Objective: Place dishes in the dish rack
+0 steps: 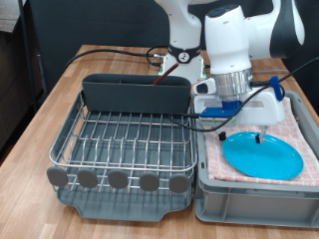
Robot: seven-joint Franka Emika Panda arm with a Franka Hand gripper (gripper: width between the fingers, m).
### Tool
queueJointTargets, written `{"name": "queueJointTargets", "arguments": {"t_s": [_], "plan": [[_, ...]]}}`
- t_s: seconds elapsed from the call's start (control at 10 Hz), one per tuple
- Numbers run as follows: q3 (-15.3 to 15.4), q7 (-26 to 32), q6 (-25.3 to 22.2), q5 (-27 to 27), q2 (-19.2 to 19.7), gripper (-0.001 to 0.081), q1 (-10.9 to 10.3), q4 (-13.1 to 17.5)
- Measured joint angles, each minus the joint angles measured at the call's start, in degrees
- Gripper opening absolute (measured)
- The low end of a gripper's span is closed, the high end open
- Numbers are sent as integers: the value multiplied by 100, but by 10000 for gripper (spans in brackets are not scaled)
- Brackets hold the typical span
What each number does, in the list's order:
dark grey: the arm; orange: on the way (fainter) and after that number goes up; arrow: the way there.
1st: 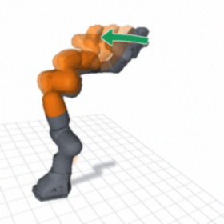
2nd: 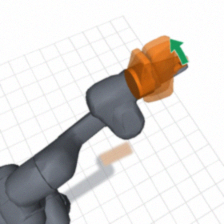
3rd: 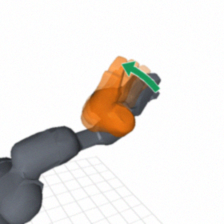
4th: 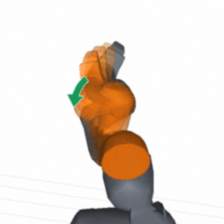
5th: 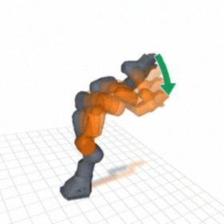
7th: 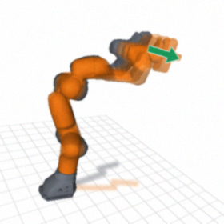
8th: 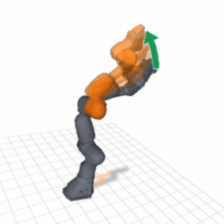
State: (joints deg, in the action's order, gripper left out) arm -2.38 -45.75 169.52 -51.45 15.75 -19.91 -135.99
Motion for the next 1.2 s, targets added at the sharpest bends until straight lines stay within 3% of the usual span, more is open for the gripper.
{"name": "queueJointTargets", "arguments": {"t_s": [0.5, 0.6, 0.7, 0.8, 0.9, 1.0, 1.1, 1.2], "plan": [[127, 476, 1, -470, 2, 802, 60, 49], [143, 543, 1, -537, 2, 598, 66, 59], [154, 597, 1, -589, 2, 598, 68, 64], [156, 611, 1, -600, 2, 432, 68, 64], [159, 625, 1, -616, 2, 432, 68, 64], [168, 672, 1, -666, 2, 230, 68, 64], [179, 738, 3, -731, 2, 92, 69, 66], [188, 795, 9, -795, 2, 92, 69, 70]]}}
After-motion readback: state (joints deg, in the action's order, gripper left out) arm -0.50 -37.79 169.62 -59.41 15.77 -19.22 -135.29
